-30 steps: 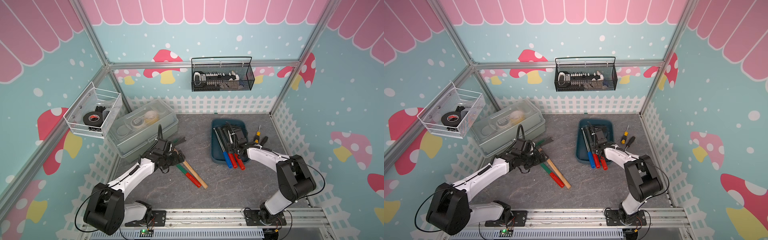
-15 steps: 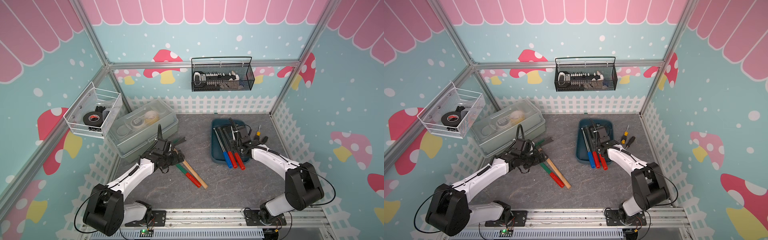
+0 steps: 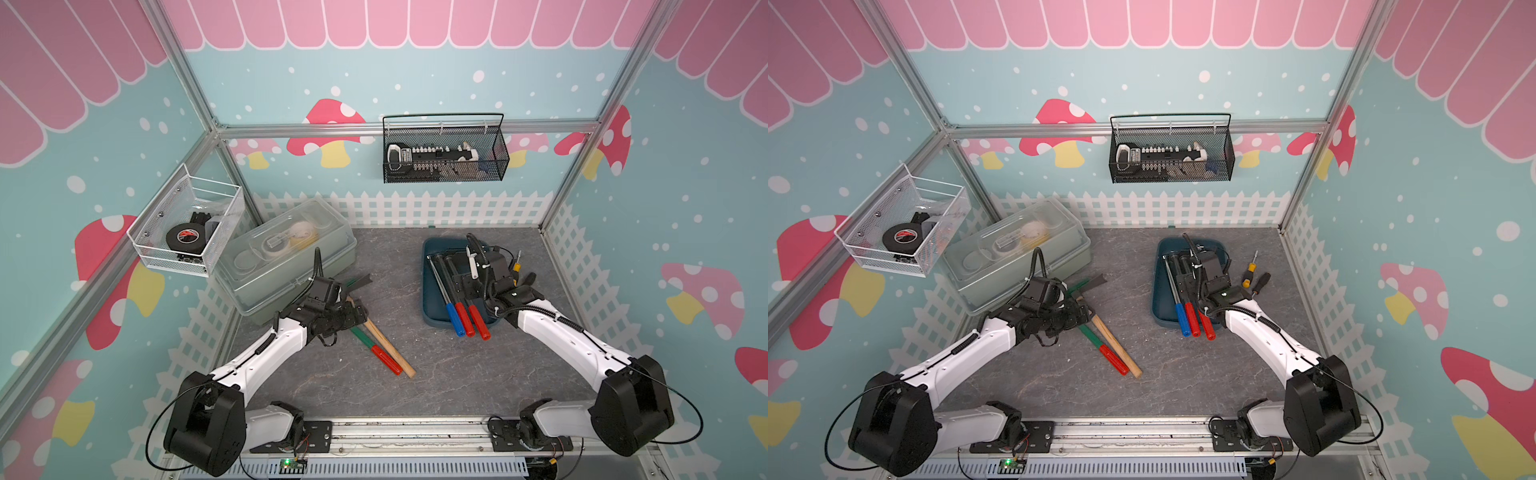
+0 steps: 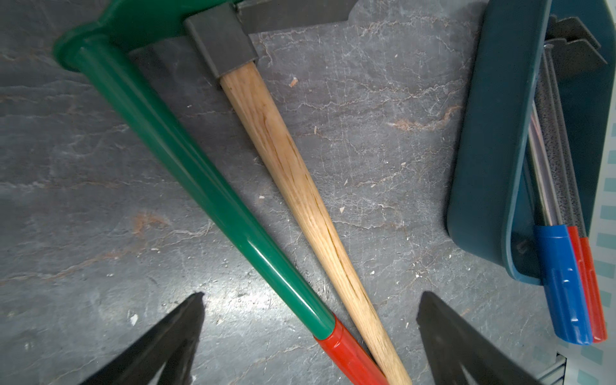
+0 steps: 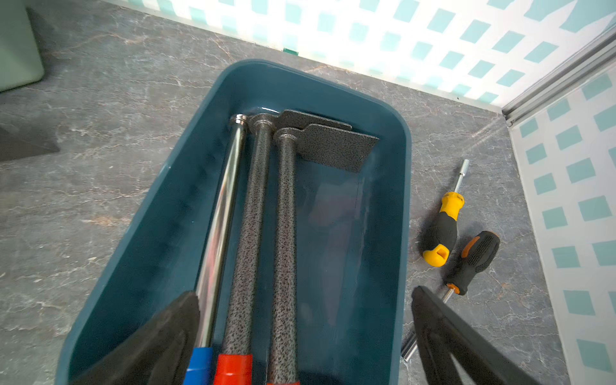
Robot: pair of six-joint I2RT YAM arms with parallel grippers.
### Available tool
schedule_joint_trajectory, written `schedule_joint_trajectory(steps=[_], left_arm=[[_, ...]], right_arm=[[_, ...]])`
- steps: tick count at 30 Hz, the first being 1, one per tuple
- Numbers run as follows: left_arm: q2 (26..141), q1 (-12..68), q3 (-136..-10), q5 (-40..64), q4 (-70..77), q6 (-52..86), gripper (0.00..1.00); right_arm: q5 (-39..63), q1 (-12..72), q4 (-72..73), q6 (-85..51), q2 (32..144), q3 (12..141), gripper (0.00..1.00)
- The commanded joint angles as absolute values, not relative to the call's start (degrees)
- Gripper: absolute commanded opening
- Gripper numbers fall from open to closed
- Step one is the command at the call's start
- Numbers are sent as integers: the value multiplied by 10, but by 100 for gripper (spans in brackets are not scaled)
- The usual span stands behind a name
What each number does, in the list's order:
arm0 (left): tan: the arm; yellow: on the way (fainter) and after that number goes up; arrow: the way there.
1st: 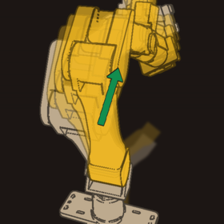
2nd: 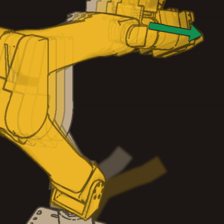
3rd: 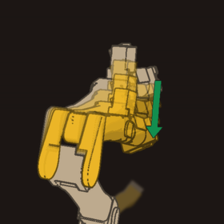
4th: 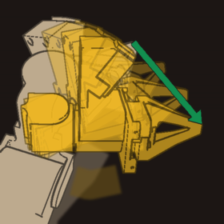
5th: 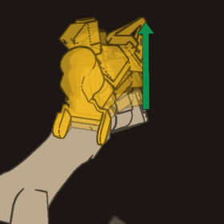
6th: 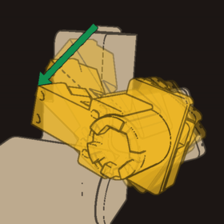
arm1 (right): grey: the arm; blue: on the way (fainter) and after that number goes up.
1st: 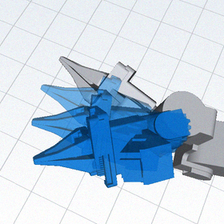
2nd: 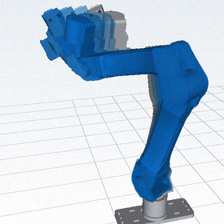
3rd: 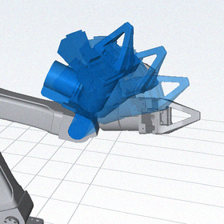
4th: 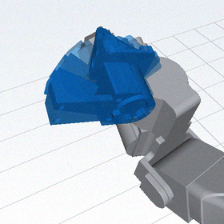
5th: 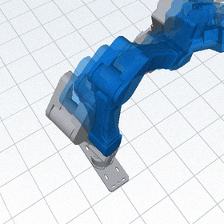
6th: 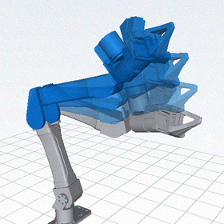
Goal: Put the small hoe into the storage box
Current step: Place the hoe in the storage box, then pick up the hoe from the center of the board.
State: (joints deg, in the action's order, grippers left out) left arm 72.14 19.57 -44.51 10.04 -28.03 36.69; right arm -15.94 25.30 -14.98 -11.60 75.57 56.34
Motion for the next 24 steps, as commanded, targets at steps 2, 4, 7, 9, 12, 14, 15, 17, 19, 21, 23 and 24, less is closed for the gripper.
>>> schedule_joint_trajectory(steps=[2, 4, 7, 9, 12, 14, 15, 17, 19, 21, 23, 24], left_arm=[[709, 193, -447, 85, -288, 367, 99], [709, 192, -453, 83, -296, 368, 99], [702, 191, -453, 79, -297, 368, 99], [698, 191, -452, 74, -299, 369, 99], [700, 190, -452, 75, -301, 370, 99], [700, 190, -452, 76, -301, 373, 99], [700, 190, -451, 76, -302, 374, 99], [698, 189, -451, 66, -307, 374, 99], [695, 184, -449, 64, -312, 373, 99], [692, 181, -448, 65, -314, 373, 99], [688, 180, -446, 66, -315, 373, 99], [687, 178, -444, 65, -316, 373, 99]], right_arm=[[-148, 279, -153, -119, 735, 564, 99], [-162, 301, -150, -118, 724, 563, 99], [-185, 344, -152, -110, 720, 567, 99], [-200, 374, -160, -105, 726, 575, 99], [-201, 405, -173, -112, 739, 590, 99], [-194, 421, -176, -117, 746, 594, 99], [-177, 425, -183, -120, 752, 599, 99], [-166, 437, -203, -125, 770, 615, 99], [-184, 463, -208, -116, 786, 622, 99], [-185, 478, -218, -118, 803, 632, 99], [-170, 491, -224, -120, 822, 641, 99], [-163, 495, -229, -125, 834, 647, 99]])
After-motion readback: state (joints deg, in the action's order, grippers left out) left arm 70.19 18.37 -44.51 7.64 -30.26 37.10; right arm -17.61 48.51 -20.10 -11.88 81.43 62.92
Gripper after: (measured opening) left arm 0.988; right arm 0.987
